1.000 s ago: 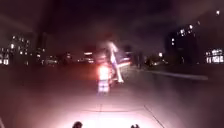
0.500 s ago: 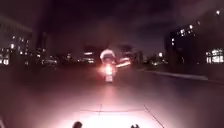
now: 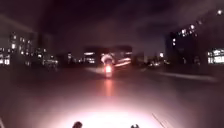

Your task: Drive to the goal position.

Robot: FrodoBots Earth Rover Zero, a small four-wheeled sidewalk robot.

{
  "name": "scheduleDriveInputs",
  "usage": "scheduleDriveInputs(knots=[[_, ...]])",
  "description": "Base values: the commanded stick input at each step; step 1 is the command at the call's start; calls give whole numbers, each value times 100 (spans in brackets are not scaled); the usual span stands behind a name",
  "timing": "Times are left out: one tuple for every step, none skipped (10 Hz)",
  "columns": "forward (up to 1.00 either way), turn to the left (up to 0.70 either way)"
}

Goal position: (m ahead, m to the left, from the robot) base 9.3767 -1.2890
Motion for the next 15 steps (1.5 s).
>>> scheduleDriveInputs(knots=[[100,0],[100,0],[100,-1],[100,-10],[100,-25],[100,-25],[100,-25],[100,-25],[100,-25],[100,-24],[100,-7],[100,0],[100,0],[100,0],[100,0]])
